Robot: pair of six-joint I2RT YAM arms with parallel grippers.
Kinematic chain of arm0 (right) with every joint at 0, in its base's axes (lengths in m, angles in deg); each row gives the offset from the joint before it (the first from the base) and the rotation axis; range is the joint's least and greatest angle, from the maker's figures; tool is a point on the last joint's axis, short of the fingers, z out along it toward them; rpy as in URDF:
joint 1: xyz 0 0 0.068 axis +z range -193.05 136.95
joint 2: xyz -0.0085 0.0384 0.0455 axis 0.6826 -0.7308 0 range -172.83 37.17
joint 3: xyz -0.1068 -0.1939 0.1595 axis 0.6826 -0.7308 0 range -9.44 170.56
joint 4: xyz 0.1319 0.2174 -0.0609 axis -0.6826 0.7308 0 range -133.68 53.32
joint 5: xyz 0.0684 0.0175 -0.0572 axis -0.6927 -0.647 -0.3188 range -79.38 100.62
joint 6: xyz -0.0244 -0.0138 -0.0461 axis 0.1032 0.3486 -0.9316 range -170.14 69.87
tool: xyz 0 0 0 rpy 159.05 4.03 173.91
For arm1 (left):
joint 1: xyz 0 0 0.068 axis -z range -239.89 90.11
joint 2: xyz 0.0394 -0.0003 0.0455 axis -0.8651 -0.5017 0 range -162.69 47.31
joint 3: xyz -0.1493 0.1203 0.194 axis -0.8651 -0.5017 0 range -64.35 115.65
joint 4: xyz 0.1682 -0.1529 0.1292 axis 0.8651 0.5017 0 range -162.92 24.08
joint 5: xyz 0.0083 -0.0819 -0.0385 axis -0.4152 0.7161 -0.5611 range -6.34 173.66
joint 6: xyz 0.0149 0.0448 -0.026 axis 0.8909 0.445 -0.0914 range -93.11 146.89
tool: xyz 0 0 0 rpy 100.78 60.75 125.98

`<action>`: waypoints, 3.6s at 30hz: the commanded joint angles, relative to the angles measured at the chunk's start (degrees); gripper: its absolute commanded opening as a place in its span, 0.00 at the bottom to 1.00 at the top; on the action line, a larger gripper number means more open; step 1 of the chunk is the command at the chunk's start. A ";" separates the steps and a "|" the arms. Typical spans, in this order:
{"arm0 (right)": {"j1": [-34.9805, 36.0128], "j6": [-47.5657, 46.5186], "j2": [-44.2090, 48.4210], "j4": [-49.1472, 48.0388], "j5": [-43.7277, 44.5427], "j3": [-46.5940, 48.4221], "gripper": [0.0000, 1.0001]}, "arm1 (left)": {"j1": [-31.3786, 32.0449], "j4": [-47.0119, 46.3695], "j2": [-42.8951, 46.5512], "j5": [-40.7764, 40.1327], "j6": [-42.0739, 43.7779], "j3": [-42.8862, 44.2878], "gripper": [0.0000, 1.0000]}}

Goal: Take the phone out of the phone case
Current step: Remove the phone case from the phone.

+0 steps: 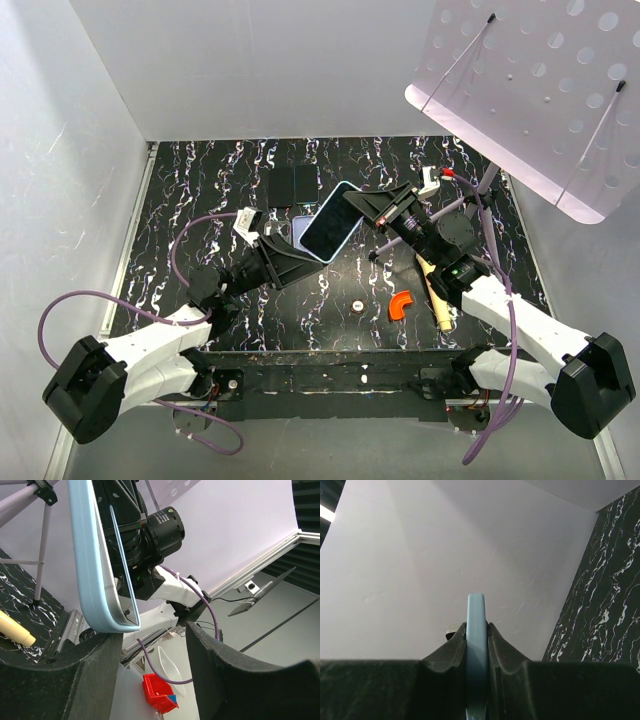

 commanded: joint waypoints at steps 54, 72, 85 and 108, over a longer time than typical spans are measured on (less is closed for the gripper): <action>-6.45 -5.52 4.15 16.68 -29.34 7.33 0.01 | -2.41 20.22 1.02 7.10 1.41 9.50 0.02; -2.85 -3.57 6.08 12.44 -17.64 3.98 0.01 | -2.41 21.71 2.08 1.91 2.11 9.59 0.08; -2.23 24.52 1.88 -6.86 -24.49 -0.32 0.01 | -3.03 25.49 2.35 -1.26 37.87 8.80 0.00; -1.79 43.28 -2.44 -32.38 -19.22 -8.68 0.01 | -8.13 11.32 1.89 10.35 38.31 5.46 0.00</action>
